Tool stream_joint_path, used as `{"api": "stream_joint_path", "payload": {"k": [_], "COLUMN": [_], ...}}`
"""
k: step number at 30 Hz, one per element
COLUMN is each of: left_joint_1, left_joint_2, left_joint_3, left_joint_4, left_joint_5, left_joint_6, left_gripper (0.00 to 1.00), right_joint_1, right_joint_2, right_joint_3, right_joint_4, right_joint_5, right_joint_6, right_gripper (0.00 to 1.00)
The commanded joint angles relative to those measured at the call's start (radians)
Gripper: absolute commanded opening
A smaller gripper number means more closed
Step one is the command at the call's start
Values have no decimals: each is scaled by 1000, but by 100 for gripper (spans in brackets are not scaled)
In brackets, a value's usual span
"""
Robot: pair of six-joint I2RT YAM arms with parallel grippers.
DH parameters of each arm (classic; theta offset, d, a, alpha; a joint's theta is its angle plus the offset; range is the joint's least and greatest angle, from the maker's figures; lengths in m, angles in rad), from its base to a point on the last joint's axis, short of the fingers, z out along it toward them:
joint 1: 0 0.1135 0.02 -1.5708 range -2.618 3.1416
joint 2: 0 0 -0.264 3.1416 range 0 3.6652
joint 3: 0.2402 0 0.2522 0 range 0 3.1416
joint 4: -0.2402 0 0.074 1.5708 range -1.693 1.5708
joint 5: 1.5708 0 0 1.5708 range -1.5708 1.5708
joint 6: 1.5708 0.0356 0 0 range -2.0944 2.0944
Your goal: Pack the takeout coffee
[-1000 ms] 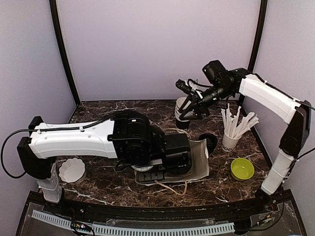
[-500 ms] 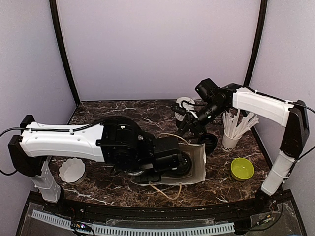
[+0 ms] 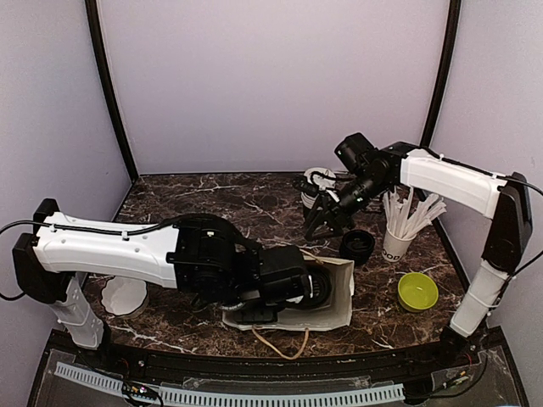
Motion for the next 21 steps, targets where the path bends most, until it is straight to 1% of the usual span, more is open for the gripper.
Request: {"api": "stream_joint_path", "payload": {"k": [1, 4, 6, 9, 13, 21], "left_joint_1": [-7, -7, -6, -7, -10, -12], "left_joint_2": [-68, -89, -108, -128, -154, -163], "left_joint_3": [-40, -70, -104, -142, -182, -226], "left_joint_4": [48, 68, 111, 125, 150, 201], "left_joint_5": [21, 4, -7, -25, -95, -234], "left_joint_6": [18, 28, 42, 39, 51, 83], "left_gripper": [44, 43, 43, 42, 42, 42], "right_joint_1": [6, 7, 12, 24, 44, 57], "right_joint_2": [37, 39, 39, 29, -2, -3], "right_joint_3": [43, 31, 1, -28, -70, -75], "right_joint_4": [7, 52, 75, 80, 109, 104], "right_joint_5": [17, 54, 67, 82, 123, 121], "right_joint_6": [-4, 7, 13, 9, 7, 17], "right_gripper": [50, 50, 50, 49, 49, 50]}}
